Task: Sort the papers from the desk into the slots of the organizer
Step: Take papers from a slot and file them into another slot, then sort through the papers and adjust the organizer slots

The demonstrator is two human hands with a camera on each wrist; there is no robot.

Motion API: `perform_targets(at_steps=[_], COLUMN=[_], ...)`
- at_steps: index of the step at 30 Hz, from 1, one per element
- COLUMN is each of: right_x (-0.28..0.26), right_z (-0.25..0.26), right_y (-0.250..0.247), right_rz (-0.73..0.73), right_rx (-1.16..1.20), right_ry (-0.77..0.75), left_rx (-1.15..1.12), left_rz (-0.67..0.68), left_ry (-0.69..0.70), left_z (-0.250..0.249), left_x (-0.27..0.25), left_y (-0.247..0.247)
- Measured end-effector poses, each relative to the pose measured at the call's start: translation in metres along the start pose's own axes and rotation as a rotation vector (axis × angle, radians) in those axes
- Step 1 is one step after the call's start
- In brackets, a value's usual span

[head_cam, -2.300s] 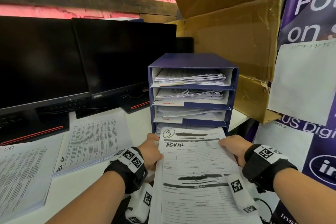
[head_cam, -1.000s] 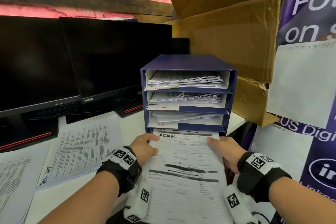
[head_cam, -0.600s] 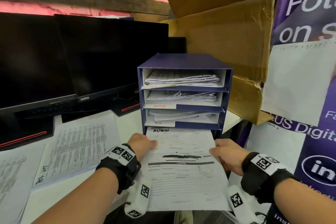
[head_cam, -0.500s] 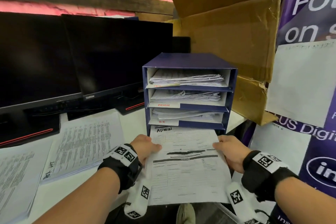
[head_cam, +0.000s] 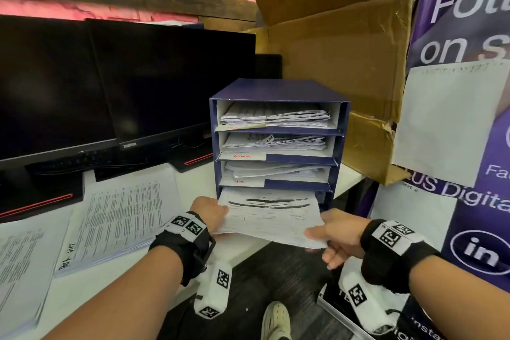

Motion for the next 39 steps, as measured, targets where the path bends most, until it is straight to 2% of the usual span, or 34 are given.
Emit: perform_targets(at_steps=[2,5,8,11,13,16,19,22,24,26,29,33,36,39], right_x=[0.011,0.018,0.029,0.037,0.036,0.027,0.029,0.03,0.032,0.035,0.04,0.047,0.052,0.054], right_z=[0.001,0.011,0.018,0.019,0.019,0.025,0.033,0.045,0.053,0.061,0.07,0.086,0.098,0.11], right_y=[-0.001,0.002,0.004,0.01,0.02,0.036,0.05,0.071,0.087,0.108,0.14,0.18,0.211,0.241], right_rz=[-0.107,-0.218,-0.264,-0.231,-0.178,-0.115,-0.082,-0.034,-0.01,0.022,0.081,0.133,0.197,0.254], right_rx=[0.115,0.405,0.69,0.773,0.647,0.314,0.177,0.044,-0.067,-0.15,-0.262,-0.544,-0.626,-0.729], right_ry=[-0.037,-0.119,-0.203,-0.23,-0.19,-0.15,-0.171,-0.222,-0.254,-0.266,-0.302,-0.443,-0.459,-0.476], left_rx=[-0.206,-0.514,-0.565,-0.463,-0.346,-0.145,0.166,0.442,0.668,0.833,0.838,0.692,0.471,0.513], left_rz=[0.012,0.162,0.22,0.153,0.094,0.038,-0.042,-0.094,-0.075,0.033,0.202,0.248,0.116,-0.06], left_ry=[-0.035,-0.108,-0.112,-0.079,-0.074,-0.061,-0.012,-0.034,-0.077,-0.1,-0.043,0.075,0.032,-0.108], left_z=[-0.002,-0.005,-0.001,0.007,0.015,0.027,0.041,0.061,0.074,0.089,0.102,0.106,0.119,0.149], left_x=[0.0,-0.008,-0.008,-0.007,-0.008,-0.009,-0.009,-0.013,-0.018,-0.024,-0.032,-0.041,-0.049,-0.059], left_y=[0.003,0.004,0.004,-0.003,-0.011,-0.025,-0.044,-0.068,-0.081,-0.091,-0.097,-0.112,-0.134,-0.161])
Point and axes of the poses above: each hand's wrist, its own x-axis towards the middle knuckle, its own y-axis out of the palm, z = x × y, the point moved 1 cm from there along x, towards the middle knuckle, and after that the axes turned 12 degrees about x, right-handed, at the moved point
